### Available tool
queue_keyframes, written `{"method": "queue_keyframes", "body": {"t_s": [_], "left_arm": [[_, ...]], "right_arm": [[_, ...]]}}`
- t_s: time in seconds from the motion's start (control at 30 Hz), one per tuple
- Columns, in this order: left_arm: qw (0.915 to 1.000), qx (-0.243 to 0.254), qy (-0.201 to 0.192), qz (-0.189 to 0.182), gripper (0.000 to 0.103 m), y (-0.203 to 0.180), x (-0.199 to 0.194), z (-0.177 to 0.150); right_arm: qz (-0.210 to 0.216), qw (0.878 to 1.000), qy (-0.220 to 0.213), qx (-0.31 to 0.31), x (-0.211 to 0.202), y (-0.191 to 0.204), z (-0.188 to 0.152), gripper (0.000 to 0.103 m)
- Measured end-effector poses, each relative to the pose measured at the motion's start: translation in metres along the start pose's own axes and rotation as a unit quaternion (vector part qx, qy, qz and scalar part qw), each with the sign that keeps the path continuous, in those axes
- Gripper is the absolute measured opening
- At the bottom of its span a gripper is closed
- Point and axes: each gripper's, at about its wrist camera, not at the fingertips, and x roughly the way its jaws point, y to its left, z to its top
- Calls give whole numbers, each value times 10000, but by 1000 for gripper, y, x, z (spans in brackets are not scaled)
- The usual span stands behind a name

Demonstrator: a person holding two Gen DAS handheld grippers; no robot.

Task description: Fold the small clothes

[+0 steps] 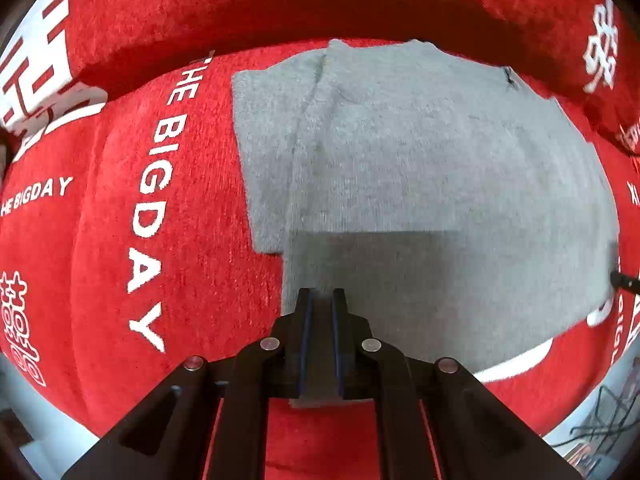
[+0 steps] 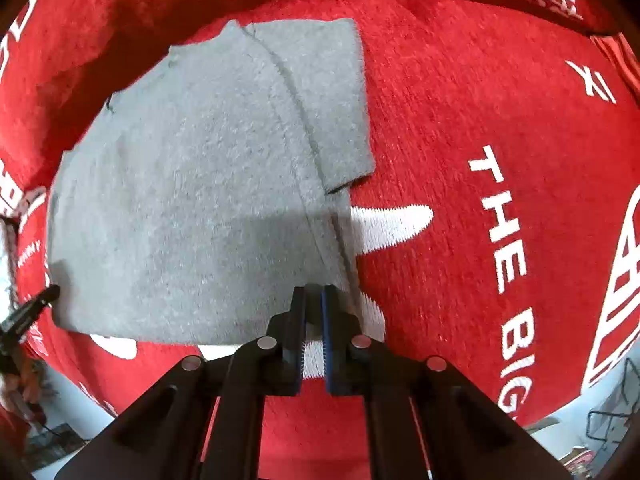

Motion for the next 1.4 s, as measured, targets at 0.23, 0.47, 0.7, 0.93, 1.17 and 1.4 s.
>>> {"method": "queue_keyframes", "body": {"t_s": [0.23, 0.47, 0.7, 0.93, 1.17, 1.4], "left_arm": [[9988, -447, 187, -42, 11, 25, -3, -7], [9978, -578, 317, 85, 11, 36, -7, -13], [9974, -637, 347, -41, 11, 40, -11, -9], [9972, -651, 360, -88, 11, 41, -14, -4], [9948, -924, 401, -134, 11, 68, -7, -7], [9919, -1209, 351, -166, 11, 98, -1, -9]], "right_arm": [[40, 9994, 103, 328, 0, -2, -17, 6], [-100, 9982, 248, 541, -9, -4, -35, 10], [233, 9969, 318, 687, -17, 33, -45, 10], [777, 9965, 309, -9, -4, 121, -28, 29], [1352, 9877, 329, -715, 35, 240, 14, 30], [1710, 9816, 246, -812, 70, 316, 46, 15]]}}
